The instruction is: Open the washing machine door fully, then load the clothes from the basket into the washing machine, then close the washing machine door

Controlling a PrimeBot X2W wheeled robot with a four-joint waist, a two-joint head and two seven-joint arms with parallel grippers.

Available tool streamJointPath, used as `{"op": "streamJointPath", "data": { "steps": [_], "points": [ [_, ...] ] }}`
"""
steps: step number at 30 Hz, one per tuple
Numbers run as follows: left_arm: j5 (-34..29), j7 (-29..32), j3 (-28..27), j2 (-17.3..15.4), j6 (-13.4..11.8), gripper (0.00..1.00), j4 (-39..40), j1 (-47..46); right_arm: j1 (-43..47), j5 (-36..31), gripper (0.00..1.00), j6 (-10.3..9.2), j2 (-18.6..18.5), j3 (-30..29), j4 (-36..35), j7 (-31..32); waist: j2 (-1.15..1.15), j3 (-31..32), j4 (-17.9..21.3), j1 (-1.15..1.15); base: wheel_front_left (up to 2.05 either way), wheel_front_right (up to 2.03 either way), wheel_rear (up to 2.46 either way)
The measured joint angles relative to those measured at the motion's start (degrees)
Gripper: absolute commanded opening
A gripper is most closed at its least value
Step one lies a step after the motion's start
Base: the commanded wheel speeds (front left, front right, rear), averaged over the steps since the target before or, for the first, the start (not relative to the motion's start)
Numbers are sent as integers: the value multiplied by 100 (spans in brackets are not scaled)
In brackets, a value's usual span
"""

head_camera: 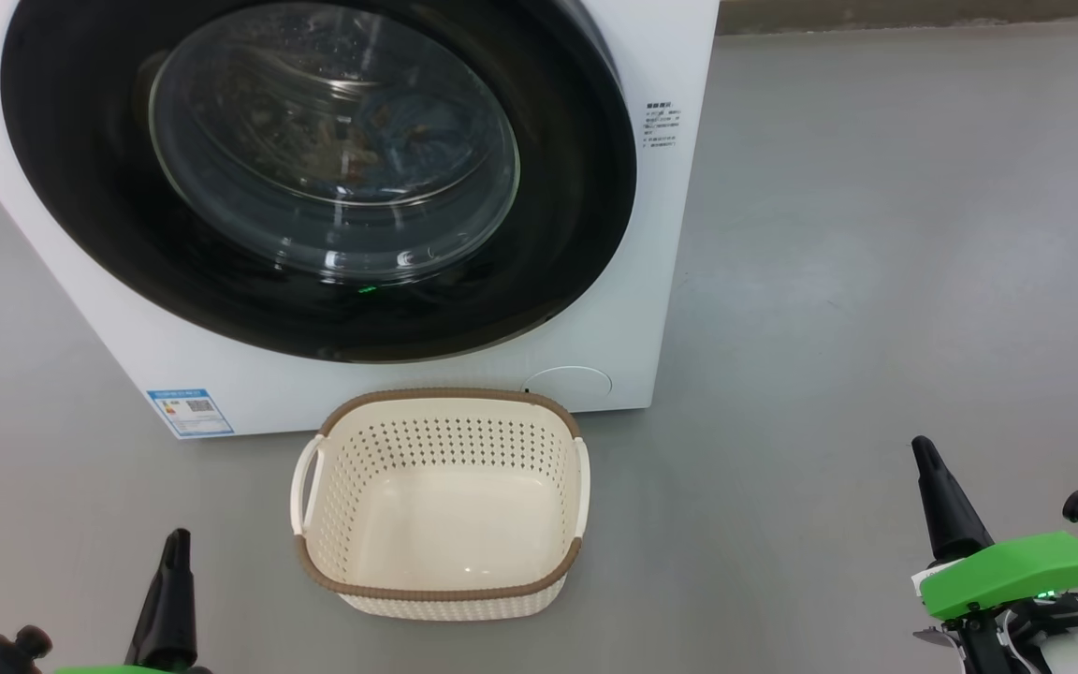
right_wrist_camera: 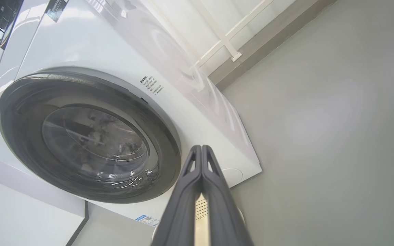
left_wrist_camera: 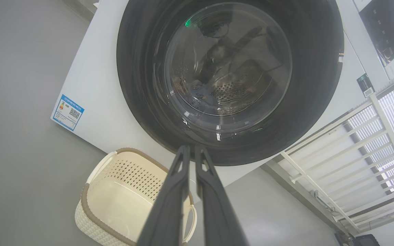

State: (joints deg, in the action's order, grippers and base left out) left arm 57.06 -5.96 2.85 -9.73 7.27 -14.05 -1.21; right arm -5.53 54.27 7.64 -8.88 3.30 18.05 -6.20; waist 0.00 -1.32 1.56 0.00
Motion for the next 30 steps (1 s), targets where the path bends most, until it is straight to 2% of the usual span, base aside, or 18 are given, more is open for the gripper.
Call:
{"op": "streamJointPath", "data": {
  "steps": [30],
  "points": [
    [1382, 503, -313, 297, 0, 0, -35, -115, 0, 1489, 0, -15, 248, -399, -87, 472, 0, 47, -64, 0, 0, 0, 0]
  ]
}}
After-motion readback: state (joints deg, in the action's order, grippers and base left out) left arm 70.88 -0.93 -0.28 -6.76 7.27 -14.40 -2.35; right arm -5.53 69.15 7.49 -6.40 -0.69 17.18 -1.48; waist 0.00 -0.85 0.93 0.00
